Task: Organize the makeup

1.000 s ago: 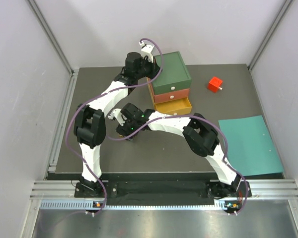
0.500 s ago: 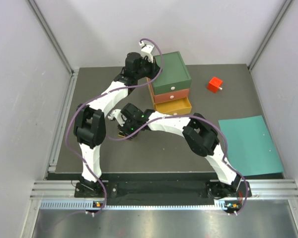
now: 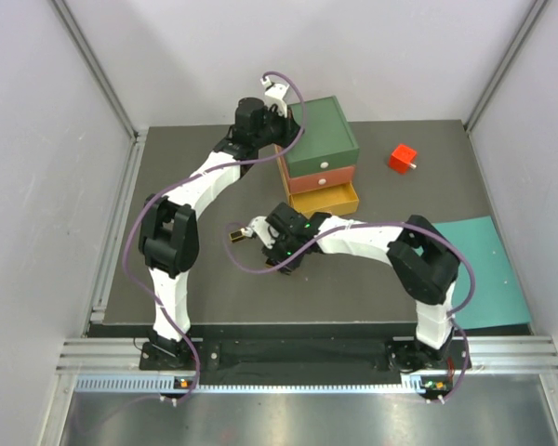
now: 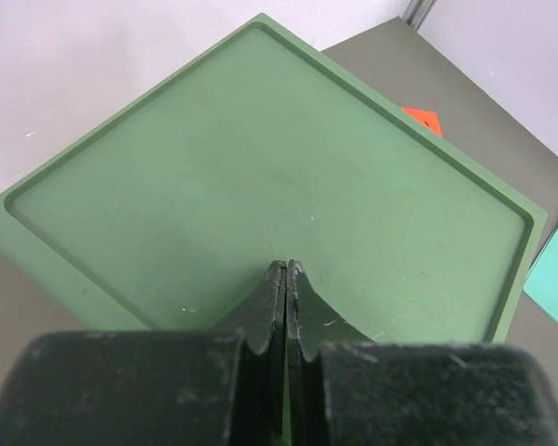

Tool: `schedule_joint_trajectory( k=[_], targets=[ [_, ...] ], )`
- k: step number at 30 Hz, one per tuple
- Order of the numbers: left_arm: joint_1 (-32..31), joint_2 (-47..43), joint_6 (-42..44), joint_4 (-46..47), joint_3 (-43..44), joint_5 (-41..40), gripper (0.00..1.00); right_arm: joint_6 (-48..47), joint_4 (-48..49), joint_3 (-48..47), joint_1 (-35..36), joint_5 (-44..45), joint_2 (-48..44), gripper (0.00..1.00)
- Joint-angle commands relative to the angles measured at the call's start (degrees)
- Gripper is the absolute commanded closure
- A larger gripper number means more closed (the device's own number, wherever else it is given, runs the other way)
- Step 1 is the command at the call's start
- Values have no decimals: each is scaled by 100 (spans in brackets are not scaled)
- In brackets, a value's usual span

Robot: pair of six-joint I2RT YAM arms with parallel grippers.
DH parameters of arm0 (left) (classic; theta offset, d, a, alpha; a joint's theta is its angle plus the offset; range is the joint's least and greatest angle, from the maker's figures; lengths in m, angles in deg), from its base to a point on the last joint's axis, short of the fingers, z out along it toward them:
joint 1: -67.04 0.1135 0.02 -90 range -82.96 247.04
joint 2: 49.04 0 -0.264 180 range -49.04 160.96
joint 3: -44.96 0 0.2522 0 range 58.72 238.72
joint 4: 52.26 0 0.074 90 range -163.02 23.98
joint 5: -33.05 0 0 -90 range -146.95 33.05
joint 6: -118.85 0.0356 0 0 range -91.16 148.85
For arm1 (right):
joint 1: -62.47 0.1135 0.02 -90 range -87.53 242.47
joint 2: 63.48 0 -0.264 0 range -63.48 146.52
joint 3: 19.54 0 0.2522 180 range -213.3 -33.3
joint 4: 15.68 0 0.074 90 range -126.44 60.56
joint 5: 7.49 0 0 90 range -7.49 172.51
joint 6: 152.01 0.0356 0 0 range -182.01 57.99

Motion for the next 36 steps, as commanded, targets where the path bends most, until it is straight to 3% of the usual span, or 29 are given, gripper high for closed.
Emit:
schedule_joint_trajectory(
  k=[1,14,25,36],
  targets=[
    [103,680,130,-2164,-365,-285,100,-11,-331,496,-200,317,-734,100],
    [103,812,157,-2234,-137,-285,100,-239,-218,708,-587,1898,-2168,100],
    [103,847,183,-2278,-102,-294,100,-845,362,418,-948,3392,-1747,100],
    [120,847,201,-2296,-137,-303,100,-1566,1074,75,-1062,3710,-1369,100]
  ],
)
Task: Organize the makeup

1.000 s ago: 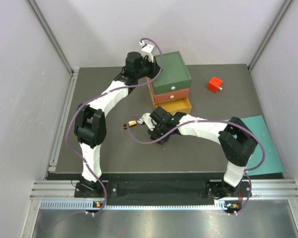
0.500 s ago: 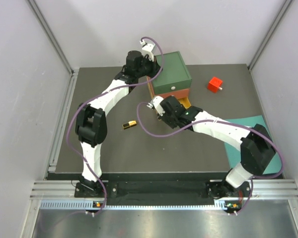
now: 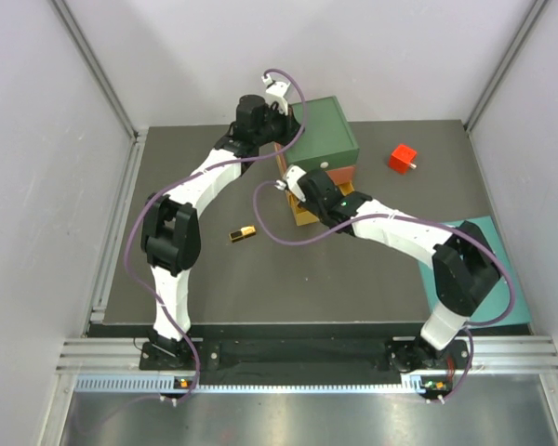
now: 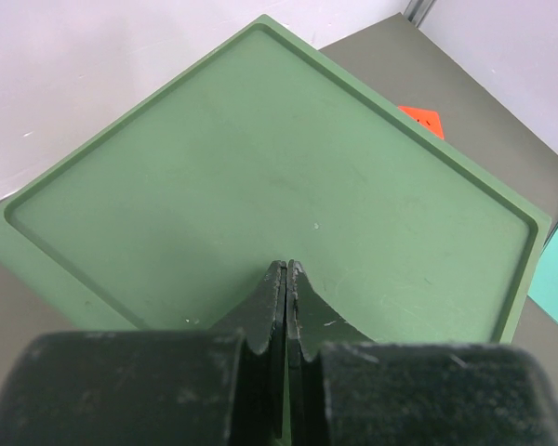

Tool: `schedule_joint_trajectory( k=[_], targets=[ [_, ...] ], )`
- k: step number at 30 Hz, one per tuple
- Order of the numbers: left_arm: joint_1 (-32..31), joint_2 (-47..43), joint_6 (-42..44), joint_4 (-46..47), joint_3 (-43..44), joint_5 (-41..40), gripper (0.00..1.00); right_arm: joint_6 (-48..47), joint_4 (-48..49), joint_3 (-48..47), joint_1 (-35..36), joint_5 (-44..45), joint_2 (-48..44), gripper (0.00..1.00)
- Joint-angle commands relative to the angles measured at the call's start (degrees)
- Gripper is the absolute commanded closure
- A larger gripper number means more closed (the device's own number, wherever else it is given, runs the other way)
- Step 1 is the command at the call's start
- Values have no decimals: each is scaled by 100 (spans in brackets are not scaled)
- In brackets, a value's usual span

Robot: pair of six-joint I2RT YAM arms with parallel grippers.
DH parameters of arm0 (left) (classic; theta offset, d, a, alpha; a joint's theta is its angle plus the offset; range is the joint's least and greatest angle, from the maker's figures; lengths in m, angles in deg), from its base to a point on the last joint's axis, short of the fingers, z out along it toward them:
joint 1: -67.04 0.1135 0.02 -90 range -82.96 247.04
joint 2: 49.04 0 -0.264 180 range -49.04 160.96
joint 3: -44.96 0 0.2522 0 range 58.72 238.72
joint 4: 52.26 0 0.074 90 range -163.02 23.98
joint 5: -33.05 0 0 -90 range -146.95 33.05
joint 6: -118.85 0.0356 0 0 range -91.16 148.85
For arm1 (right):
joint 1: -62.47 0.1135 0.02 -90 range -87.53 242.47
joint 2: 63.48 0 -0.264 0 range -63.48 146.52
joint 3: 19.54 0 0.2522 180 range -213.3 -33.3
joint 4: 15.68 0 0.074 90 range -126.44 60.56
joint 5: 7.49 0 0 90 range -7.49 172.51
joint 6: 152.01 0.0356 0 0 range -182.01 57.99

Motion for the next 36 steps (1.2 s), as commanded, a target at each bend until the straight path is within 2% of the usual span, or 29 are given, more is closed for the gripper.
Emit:
schedule_joint_trajectory(
  k=[1,9,11,18,21,25,28,32,36],
  targets=[
    [116,683,196,-2049,-456,-340,100,-386,576,-451,-37,228,118,98],
    [142,692,188,-2049,-430,-357,100,-518,743,-575,-37,210,434,84],
    [160,684,188,-2066,-438,-349,100,-580,866,-575,-37,219,478,74],
    [186,692,196,-2075,-447,-349,100,-519,990,-716,-37,517,864,71],
    [177,692,196,-2075,-438,-349,100,-483,1121,-733,-37,719,988,62],
    [195,692,196,-2075,-438,-349,100,-422,1288,-760,-37,1001,1067,37],
    [204,692,196,-2075,-430,-349,100,-308,1350,-725,-37,1116,971,29],
    [221,701,188,-2075,-430,-349,100,-176,1193,-681,-28,1054,751,28],
    [213,710,179,-2084,-394,-349,100,26,902,-602,60,327,287,27]
  ],
)
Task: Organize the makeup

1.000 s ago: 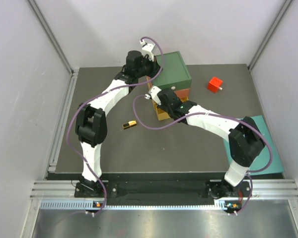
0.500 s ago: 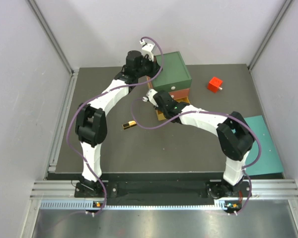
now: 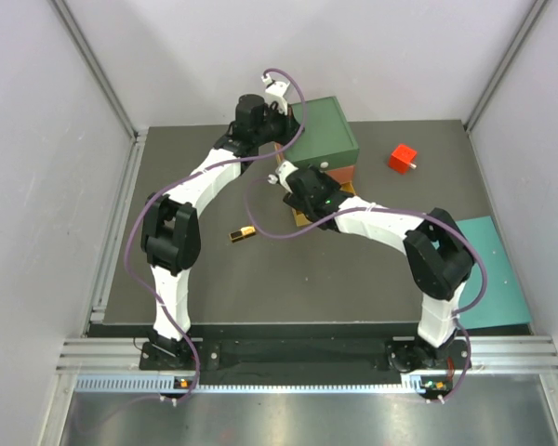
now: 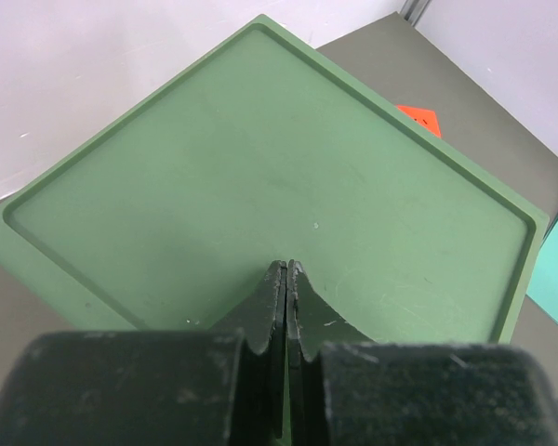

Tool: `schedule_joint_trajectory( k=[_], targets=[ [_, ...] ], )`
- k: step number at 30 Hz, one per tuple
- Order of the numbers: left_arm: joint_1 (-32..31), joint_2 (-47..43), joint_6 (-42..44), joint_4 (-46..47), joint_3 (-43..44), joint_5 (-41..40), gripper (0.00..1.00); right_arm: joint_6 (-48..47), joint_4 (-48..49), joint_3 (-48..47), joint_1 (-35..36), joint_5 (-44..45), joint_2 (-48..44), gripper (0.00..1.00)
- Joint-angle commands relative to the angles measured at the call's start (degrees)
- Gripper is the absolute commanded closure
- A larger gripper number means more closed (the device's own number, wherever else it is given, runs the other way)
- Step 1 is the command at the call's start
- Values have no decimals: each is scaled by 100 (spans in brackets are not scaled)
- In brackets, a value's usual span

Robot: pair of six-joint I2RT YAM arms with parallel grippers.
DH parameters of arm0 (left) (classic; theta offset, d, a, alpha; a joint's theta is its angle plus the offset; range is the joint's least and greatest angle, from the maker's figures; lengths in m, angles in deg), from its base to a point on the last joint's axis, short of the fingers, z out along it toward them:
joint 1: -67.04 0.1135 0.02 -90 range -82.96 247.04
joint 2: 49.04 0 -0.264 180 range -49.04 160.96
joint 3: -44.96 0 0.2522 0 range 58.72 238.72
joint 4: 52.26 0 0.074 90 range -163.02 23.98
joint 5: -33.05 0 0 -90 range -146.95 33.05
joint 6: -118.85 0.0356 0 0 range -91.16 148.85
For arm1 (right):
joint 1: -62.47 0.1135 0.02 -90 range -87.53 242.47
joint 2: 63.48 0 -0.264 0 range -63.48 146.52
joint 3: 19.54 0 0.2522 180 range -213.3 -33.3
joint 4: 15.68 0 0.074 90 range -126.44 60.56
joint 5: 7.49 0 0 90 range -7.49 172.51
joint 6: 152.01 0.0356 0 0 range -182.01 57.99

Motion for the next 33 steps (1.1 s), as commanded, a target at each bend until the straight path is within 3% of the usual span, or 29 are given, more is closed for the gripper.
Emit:
schedule_joint_trajectory(
  k=[1,7,12,16,33],
  targets=[
    [191,694,181,-2077,-410,-421,100,371,-184,-175,88,-708,-812,27],
    [191,703,181,-2077,-418,-412,100,829,-554,-184,273,-2677,-1217,26],
    [199,694,163,-2060,-454,-403,100,1092,-879,-596,466,-3661,-691,21],
    [191,694,137,-2051,-471,-368,100,1076,-879,-843,686,-3953,-312,15],
    [191,615,155,-2033,-577,-359,100,1418,-1512,-3268,792,-4648,1973,12]
  ],
)
